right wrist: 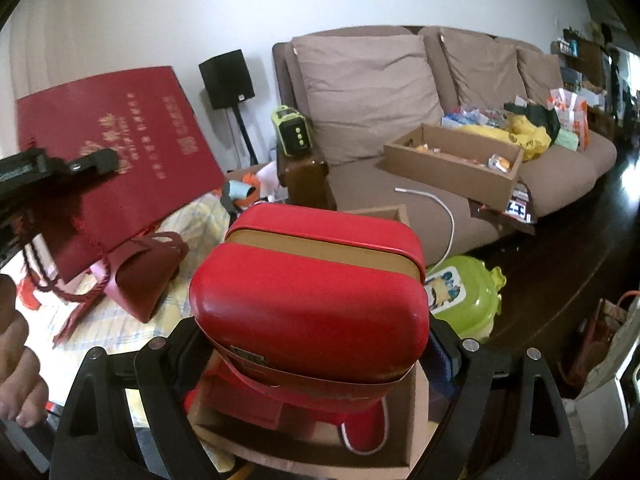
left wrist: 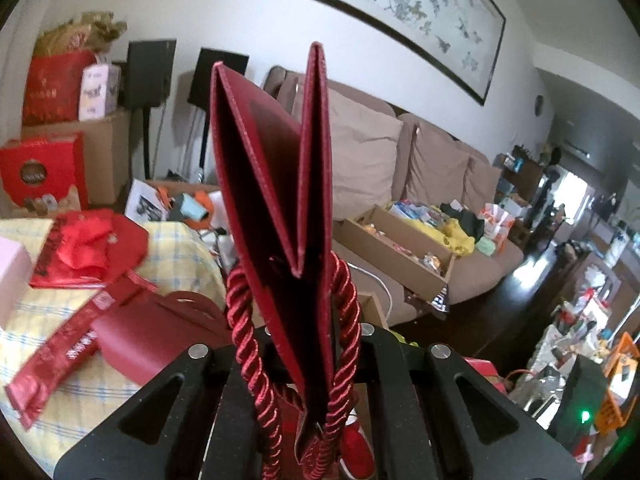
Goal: Organize objects
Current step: 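Carry the gift bag and tin toward the cardboard box with both grippers, then lower the held gift bag and red tin into the cardboard box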
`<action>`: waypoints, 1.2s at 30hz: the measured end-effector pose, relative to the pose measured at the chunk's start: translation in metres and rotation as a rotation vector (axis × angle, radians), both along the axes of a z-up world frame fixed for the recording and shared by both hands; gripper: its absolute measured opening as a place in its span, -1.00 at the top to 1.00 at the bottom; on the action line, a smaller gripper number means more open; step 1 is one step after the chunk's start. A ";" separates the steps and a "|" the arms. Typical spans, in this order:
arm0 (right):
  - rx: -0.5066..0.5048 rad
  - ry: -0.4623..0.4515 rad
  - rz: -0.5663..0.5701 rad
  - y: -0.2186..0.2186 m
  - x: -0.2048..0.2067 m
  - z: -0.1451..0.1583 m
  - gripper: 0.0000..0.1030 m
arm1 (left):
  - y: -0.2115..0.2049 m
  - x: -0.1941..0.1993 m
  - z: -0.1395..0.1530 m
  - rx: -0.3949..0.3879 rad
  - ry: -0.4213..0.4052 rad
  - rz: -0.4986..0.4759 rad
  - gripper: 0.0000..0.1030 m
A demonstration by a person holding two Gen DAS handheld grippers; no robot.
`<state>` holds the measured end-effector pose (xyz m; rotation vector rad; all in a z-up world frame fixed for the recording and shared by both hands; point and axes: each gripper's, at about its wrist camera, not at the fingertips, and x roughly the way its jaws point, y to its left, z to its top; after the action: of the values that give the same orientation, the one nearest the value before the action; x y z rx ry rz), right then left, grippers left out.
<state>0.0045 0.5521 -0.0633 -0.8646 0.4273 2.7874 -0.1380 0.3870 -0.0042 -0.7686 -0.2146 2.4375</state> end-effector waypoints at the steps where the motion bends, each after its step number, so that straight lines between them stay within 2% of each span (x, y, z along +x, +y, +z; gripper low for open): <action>1: 0.002 0.002 0.001 0.001 -0.001 -0.002 -0.72 | 0.003 -0.004 0.001 0.003 -0.003 -0.002 0.90; 5: -0.002 0.022 0.000 0.005 0.001 -0.005 -0.72 | 0.006 -0.003 0.003 0.036 -0.003 -0.001 0.90; 11: 0.025 0.093 -0.004 0.006 0.007 0.006 -0.72 | 0.008 -0.002 -0.014 0.024 -0.034 -0.006 0.90; 19: 0.029 0.047 -0.017 0.009 0.000 0.000 -0.72 | 0.018 -0.002 -0.030 0.000 -0.079 -0.030 0.89; 27: 0.018 0.033 -0.028 0.014 0.001 -0.004 -0.72 | 0.034 0.010 -0.037 -0.033 -0.085 -0.071 0.88; 36: -0.046 -0.010 -0.059 0.029 -0.001 -0.012 -0.72 | 0.042 0.010 -0.047 -0.067 -0.105 -0.079 0.88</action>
<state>0.0033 0.5811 -0.0750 -0.8614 0.5090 2.7281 -0.1280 0.4292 -0.0509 -0.9183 -0.1406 2.3421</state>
